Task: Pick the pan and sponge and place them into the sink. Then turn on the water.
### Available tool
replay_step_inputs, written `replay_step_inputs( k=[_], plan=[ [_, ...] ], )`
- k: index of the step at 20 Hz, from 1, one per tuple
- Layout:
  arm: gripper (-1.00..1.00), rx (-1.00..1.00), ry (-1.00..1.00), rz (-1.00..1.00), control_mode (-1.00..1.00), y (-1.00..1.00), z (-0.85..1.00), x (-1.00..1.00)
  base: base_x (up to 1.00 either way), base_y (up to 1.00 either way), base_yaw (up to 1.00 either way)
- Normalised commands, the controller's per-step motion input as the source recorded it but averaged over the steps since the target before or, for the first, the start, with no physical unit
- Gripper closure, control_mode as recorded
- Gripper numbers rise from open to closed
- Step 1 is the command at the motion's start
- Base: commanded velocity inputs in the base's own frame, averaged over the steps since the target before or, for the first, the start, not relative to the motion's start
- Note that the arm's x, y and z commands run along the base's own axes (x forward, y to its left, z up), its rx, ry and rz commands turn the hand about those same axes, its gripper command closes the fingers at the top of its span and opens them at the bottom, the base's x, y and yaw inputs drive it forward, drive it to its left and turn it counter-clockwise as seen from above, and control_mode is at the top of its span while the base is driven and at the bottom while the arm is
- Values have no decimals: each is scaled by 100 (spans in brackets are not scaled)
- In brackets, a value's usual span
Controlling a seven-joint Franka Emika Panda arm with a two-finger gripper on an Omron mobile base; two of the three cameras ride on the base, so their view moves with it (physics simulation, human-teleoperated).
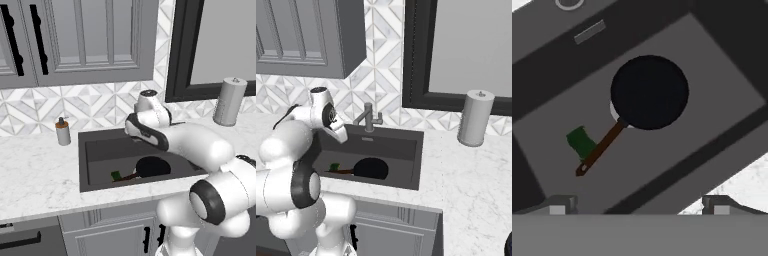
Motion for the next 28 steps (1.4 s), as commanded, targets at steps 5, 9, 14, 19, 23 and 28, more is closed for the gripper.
replay_step_inputs(
  k=[5, 9, 14, 19, 23, 28],
  plan=[
    [-100, 7, -6, 22, -100, -88, 57, -57, 0, 0, 0],
    [-100, 6, 0, 14, -100, -64, 15, -4, 0, 0, 0],
    [-100, 6, 1, 4, -100, -62, 0, 31, 0, 0, 0],
    [-100, 3, 0, 2, -100, -71, 0, 10, 0, 0, 0],
    [-100, 0, 0, 0, -100, -64, -2, 14, 0, 0, 0],
    [-100, 0, 0, 0, -100, -50, -1, 7, 0, 0, 0]
  ],
)
